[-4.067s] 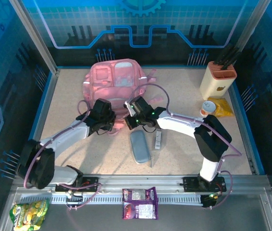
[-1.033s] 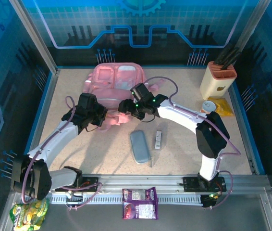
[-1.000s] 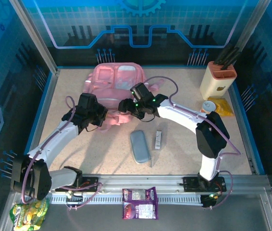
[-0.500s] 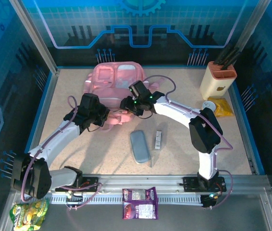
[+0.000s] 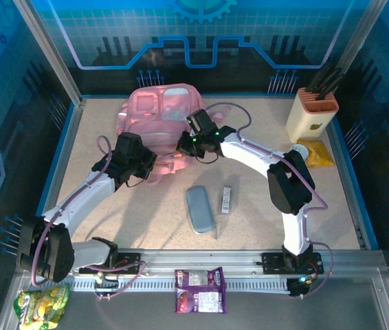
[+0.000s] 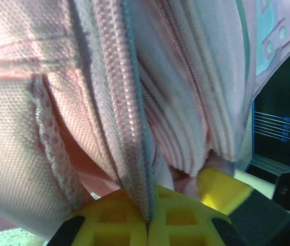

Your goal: Pack the student bag

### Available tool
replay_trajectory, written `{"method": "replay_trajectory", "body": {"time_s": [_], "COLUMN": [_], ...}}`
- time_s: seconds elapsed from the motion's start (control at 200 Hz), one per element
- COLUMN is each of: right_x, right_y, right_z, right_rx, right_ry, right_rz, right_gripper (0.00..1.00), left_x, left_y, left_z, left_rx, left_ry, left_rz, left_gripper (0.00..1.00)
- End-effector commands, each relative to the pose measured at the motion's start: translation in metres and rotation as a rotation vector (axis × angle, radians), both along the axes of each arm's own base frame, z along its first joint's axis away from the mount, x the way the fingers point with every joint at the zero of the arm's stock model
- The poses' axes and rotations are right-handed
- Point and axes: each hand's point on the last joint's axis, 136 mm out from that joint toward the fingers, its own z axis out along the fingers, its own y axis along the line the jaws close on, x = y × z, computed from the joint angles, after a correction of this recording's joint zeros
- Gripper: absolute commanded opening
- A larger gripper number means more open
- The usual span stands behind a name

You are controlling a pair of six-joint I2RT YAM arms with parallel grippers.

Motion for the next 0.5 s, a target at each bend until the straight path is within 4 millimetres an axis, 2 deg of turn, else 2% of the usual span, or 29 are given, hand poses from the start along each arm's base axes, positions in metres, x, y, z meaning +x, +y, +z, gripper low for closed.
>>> {"method": "replay_trajectory", "body": {"time_s": [0.0, 0.045, 0.145, 0.25, 0.315, 0.375, 0.425, 0.495], "right_x": [0.033, 0.031, 0.023, 0.015, 0.014, 0.012, 0.007, -0.001], "right_y": [-0.012, -0.012, -0.001, 0.015, 0.011, 0.003, -0.003, -0.010], "right_z": [0.106, 0.120, 0.121, 0.095, 0.077, 0.068, 0.065, 0.062], "right_rx": [0.173, 0.192, 0.242, 0.271, 0.226, 0.207, 0.195, 0.167], "right_ry": [-0.331, -0.407, -0.466, -0.427, -0.396, -0.384, -0.383, -0.383], "right_rz": [-0.020, 0.002, 0.086, 0.177, 0.165, 0.157, 0.162, 0.184], "right_gripper": [0.00, 0.00, 0.00, 0.00, 0.00, 0.00, 0.20, 0.32], "left_x": [0.000, 0.000, 0.001, 0.008, 0.011, 0.011, 0.012, 0.013], "left_y": [-0.003, -0.002, -0.001, -0.009, -0.012, -0.013, -0.012, -0.012], "left_z": [0.014, 0.012, 0.008, 0.011, 0.015, 0.018, 0.019, 0.020], "left_rx": [-0.014, -0.028, -0.036, -0.068, -0.082, -0.086, -0.084, -0.085], "left_ry": [-0.062, -0.057, -0.050, -0.064, -0.074, -0.082, -0.086, -0.093], "left_rz": [-0.049, -0.058, -0.067, -0.099, -0.112, -0.115, -0.110, -0.107], "left_gripper": [0.00, 0.00, 0.00, 0.00, 0.00, 0.00, 0.00, 0.00]}}
